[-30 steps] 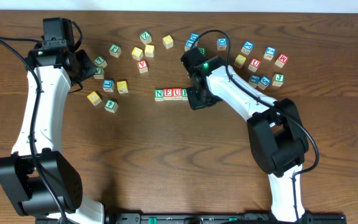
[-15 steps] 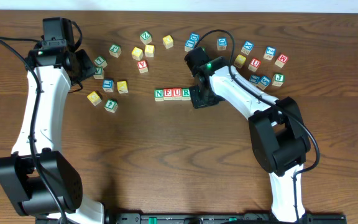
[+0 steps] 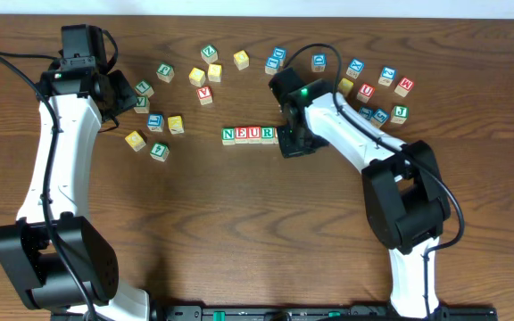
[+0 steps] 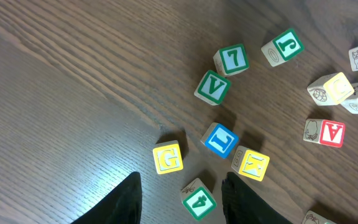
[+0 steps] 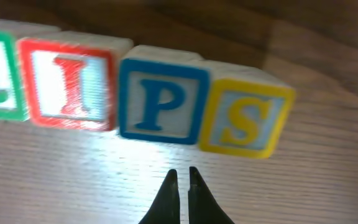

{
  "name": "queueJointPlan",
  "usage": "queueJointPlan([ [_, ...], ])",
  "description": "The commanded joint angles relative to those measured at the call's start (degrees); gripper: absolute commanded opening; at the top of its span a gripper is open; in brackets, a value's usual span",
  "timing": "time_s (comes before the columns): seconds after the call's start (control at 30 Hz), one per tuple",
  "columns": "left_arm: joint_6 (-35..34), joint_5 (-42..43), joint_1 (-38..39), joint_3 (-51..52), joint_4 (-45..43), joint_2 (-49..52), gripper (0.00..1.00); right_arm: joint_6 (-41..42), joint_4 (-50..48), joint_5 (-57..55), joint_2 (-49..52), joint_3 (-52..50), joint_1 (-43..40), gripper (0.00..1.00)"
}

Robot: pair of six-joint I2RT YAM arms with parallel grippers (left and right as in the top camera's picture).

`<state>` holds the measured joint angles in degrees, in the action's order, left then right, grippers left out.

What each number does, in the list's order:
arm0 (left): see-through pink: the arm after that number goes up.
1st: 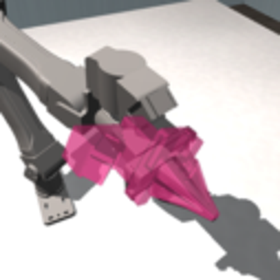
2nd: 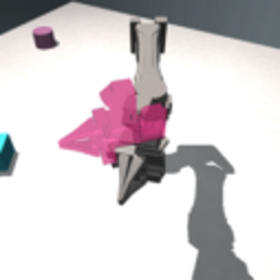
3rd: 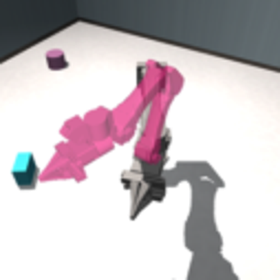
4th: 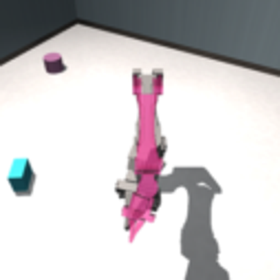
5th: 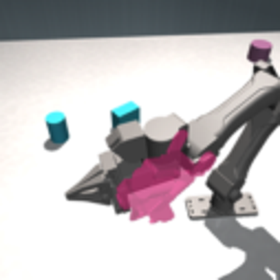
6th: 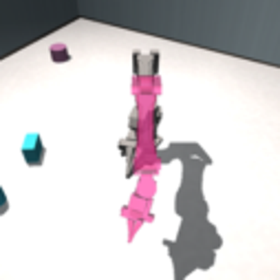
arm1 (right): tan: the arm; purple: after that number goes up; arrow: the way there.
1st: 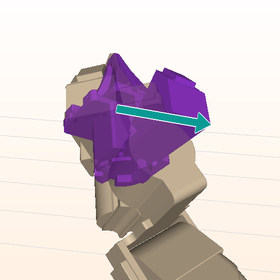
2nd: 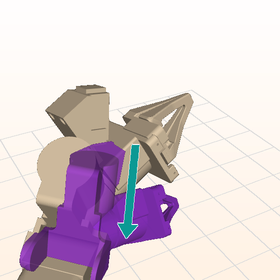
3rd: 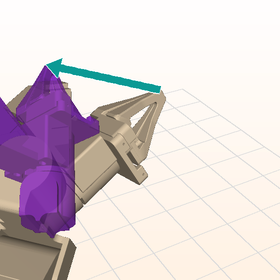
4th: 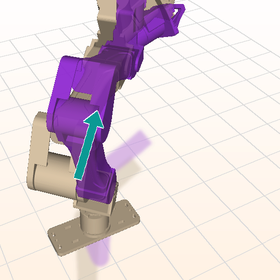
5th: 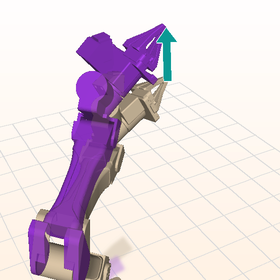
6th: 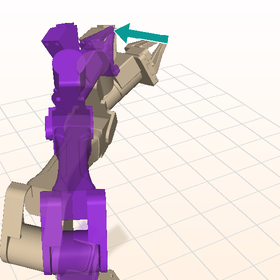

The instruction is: Spell out NEURIPS

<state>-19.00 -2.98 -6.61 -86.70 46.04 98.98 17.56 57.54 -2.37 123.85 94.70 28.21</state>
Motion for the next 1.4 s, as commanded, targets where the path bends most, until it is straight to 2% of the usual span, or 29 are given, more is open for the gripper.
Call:
queueJointPlan([
  [0.0,1.16,-0.74,-0.22,0.68,-0.04,0.04,0.42,0.02,-0.15,-1.62,-2.08,0.0,-1.7,0.03],
  [0.4,1.16,-0.74,-0.22,0.68,-0.04,0.04,0.42,-0.02,-1.55,-1.99,-2.08,0.0,-3.34,0.04],
  [0.63,1.16,-0.74,-0.22,0.68,-0.02,0.04,0.42,-0.04,-0.68,-1.77,-2.21,0.02,-3.39,0.01],
  [0.87,1.16,-0.74,-0.22,0.68,-0.04,0.04,0.42,-0.68,0.94,-1.92,-5.66,0.02,-5.01,0.02],
  [1.07,1.16,-0.74,-0.22,0.68,-0.04,0.04,0.42,-0.68,-2.25,-1.99,-5.57,-0.76,-7.76,0.02],
  [1.37,1.16,-0.74,-0.22,0.68,-0.04,0.04,0.42,-0.68,-11.91,1.03,-5.57,-7.74,-8.39,0.05],
])
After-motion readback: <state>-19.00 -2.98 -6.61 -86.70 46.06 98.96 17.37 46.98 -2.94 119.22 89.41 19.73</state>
